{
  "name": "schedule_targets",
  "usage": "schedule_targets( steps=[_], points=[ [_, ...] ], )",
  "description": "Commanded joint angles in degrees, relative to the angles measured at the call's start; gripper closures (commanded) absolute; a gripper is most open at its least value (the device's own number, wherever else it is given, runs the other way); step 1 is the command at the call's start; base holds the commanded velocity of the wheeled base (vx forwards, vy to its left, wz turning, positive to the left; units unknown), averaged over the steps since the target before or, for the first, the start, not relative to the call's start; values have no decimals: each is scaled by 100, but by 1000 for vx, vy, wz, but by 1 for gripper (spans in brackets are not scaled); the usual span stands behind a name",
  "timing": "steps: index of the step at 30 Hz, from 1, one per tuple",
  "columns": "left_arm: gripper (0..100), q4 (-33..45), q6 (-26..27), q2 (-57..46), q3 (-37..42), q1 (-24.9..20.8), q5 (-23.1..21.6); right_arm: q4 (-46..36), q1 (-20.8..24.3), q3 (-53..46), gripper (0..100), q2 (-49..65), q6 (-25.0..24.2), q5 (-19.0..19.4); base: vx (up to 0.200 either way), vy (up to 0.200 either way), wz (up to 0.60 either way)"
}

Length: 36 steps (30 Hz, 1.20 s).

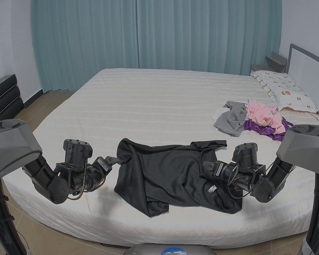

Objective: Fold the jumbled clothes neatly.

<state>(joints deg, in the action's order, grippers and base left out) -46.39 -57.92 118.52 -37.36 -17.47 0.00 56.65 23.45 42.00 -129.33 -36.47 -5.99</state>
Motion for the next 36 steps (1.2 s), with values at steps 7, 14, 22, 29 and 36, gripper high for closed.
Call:
schedule_targets(
  steps=[7,14,22,29,36],
  points=[
    [0,-46,0,181,63,-2,0,-40,115,2,100,-242,738,-87,0,0,0],
    [0,-46,0,198,54,7,0,39,98,-262,100,-233,1134,-87,0,0,0],
    [0,-55,0,216,54,7,0,39,-34,-253,100,145,1143,-52,0,0,0],
    [0,-55,0,216,54,7,0,30,28,-605,0,347,1125,361,0,0,0],
    [0,-55,0,242,54,7,0,-22,239,-596,0,154,1099,484,0,0,0]
  ],
)
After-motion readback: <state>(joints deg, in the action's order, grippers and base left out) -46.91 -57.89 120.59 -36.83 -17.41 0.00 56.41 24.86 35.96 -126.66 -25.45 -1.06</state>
